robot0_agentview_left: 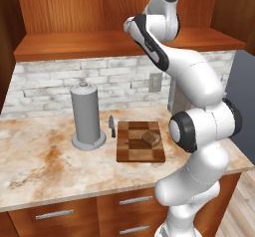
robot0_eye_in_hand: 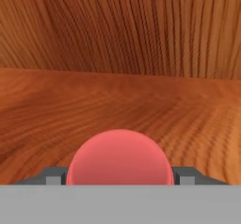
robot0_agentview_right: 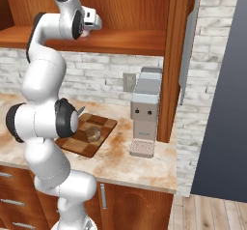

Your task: Pick the bread, place it on the cutting board, pick the jam, place it on the counter, and close the cabinet.

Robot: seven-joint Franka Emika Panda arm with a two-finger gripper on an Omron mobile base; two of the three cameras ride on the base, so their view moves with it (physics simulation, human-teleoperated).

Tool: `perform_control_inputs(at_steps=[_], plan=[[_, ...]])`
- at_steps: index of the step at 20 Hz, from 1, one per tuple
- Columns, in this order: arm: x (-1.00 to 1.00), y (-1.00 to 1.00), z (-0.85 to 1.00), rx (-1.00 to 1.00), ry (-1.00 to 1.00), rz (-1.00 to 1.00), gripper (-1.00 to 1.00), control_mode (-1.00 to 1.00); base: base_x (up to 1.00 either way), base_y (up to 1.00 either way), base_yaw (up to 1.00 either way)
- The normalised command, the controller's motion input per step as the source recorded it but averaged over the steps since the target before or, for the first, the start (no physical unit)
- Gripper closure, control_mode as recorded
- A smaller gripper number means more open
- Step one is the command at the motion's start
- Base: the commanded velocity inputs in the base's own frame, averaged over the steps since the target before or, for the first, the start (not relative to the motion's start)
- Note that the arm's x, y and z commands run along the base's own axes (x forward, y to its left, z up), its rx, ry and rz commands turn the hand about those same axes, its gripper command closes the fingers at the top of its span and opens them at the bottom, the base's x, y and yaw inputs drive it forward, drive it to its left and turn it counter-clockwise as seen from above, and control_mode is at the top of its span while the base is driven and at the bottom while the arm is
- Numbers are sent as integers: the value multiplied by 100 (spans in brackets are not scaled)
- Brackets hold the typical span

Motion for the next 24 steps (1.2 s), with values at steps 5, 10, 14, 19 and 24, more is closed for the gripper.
perform_control_inputs(at_steps=[5,10,14,19,24], plan=[[-43,0,2,0,0,0,100,-100,0,0,0],[-57,0,8,0,0,0,100,-100,0,0,0],[-67,1,2,0,0,0,100,-100,0,0,0],[-74,10,0,0,-1,0,100,-100,0,0,0],[-81,16,0,0,-1,0,100,-100,0,0,0]])
